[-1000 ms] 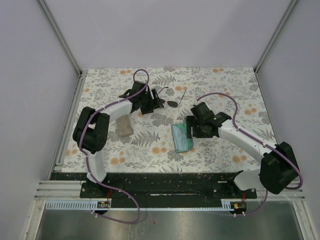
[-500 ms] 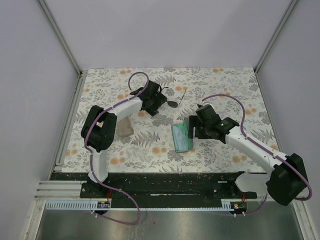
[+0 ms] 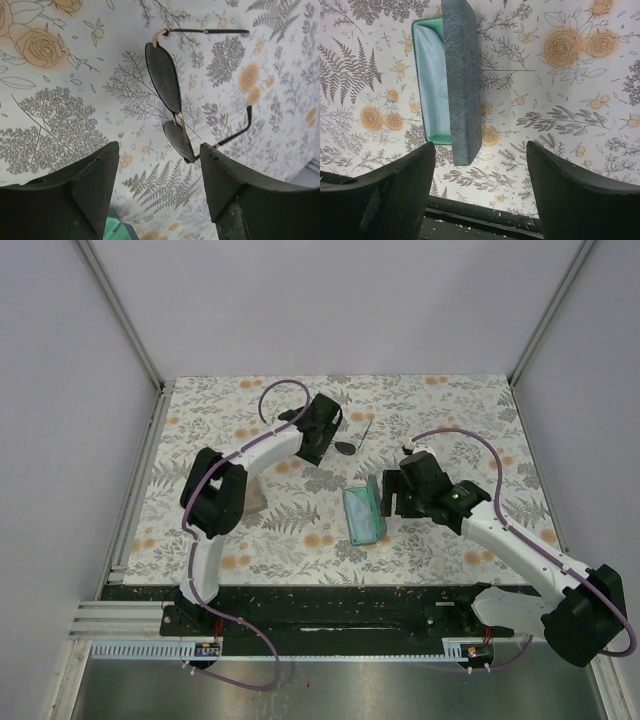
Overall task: Organize the sunglasses
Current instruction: Pick up the sunglasses from the center of the board.
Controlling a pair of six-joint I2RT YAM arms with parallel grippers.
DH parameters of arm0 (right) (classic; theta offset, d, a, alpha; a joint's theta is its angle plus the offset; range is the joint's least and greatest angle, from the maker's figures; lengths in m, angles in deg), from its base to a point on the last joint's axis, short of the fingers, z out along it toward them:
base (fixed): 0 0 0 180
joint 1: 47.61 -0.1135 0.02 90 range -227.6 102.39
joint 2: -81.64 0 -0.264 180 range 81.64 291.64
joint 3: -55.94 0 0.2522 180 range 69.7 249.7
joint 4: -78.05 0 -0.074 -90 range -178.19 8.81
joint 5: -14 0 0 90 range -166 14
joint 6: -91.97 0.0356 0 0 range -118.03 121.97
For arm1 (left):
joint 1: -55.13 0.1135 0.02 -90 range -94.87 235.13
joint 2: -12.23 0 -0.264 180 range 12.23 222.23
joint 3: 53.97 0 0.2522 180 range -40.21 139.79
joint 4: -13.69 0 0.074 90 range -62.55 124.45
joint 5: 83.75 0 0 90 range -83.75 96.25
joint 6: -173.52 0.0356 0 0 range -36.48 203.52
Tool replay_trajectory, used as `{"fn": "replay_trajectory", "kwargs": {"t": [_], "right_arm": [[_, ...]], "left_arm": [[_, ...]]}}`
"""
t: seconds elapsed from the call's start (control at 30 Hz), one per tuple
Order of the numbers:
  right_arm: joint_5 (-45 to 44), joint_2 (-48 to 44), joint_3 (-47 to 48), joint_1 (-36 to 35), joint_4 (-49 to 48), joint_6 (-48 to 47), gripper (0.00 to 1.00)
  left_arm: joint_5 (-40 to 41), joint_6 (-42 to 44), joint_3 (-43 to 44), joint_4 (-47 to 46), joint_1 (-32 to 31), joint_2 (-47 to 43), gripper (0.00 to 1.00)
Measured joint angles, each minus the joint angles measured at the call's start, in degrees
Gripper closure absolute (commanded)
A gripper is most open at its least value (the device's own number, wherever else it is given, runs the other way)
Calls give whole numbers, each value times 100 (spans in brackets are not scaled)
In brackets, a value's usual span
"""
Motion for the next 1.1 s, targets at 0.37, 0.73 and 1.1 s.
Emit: {"fn": "replay_trajectory", "kwargs": {"t": [0.37,0.73,1.1], "right_arm": [[-151,-437,-39,0,168,-85,19],[-149,-411,-63,0,199,-87,19],[-149,-332,-70,0,203,-79,19]], "left_arm": [[238,-332,662,345,-13,807,35],[232,-330,732,138,-22,868,90],[195,-13,-339,-625,37,315,100]]}}
